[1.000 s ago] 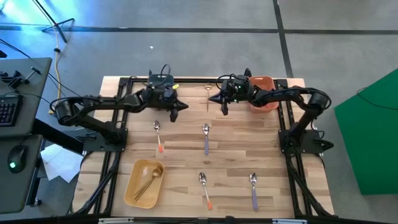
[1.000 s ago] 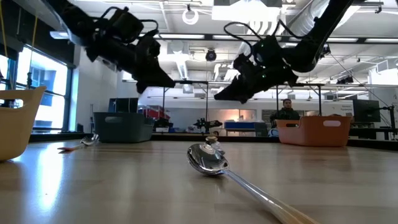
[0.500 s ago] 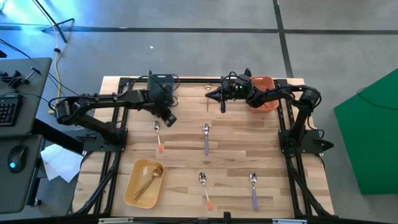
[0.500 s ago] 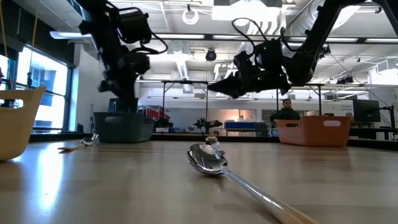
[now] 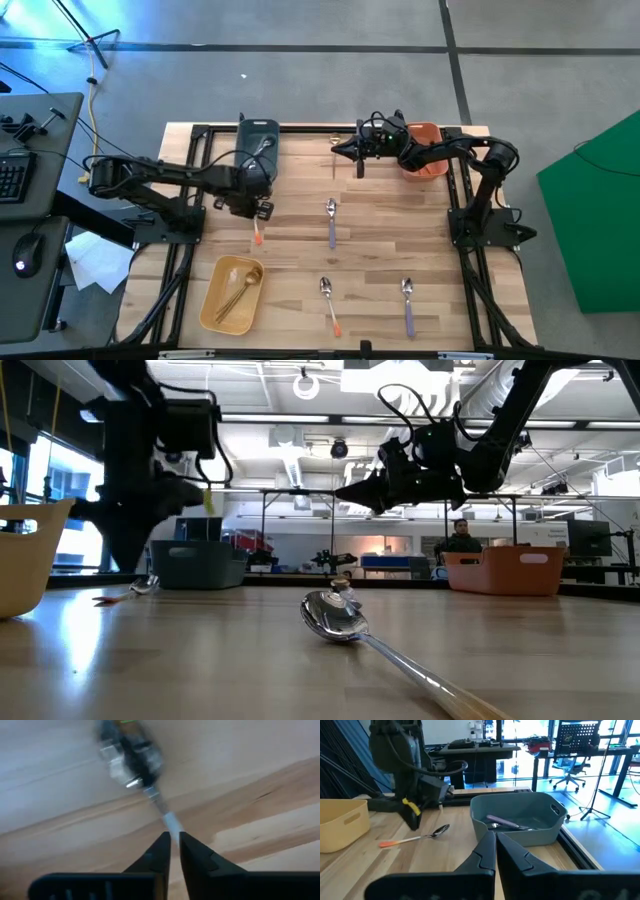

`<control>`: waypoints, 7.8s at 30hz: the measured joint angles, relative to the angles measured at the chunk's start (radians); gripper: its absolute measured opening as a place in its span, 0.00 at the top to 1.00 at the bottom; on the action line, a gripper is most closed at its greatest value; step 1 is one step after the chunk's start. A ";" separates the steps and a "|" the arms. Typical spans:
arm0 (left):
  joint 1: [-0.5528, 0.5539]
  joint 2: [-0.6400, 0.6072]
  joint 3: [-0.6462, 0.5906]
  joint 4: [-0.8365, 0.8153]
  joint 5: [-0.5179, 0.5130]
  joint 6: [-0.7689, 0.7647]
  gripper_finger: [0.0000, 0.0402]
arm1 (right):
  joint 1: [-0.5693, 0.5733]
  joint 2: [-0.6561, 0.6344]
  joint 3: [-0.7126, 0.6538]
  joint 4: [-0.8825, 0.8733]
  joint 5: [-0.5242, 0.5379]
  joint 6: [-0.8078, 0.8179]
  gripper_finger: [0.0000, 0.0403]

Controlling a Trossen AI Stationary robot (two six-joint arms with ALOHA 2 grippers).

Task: Sort silverware by color (type)
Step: Put the top orange spoon into the orange bin, then put the top purple spoon into the blue bin

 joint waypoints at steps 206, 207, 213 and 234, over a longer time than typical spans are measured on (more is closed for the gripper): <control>0.397 0.255 -0.158 1.903 0.549 0.864 0.71 | 0.215 0.020 0.359 -1.307 0.260 0.243 0.63; 0.397 0.255 -0.158 1.903 0.549 0.864 0.71 | 0.222 0.034 0.359 -1.292 0.236 0.243 0.63; 0.397 0.255 -0.158 1.900 0.550 0.864 0.71 | 0.246 0.084 0.359 -1.199 0.173 0.244 0.63; 0.397 0.255 -0.158 1.900 0.550 0.862 0.71 | 0.305 0.205 0.362 -1.086 0.207 0.256 0.81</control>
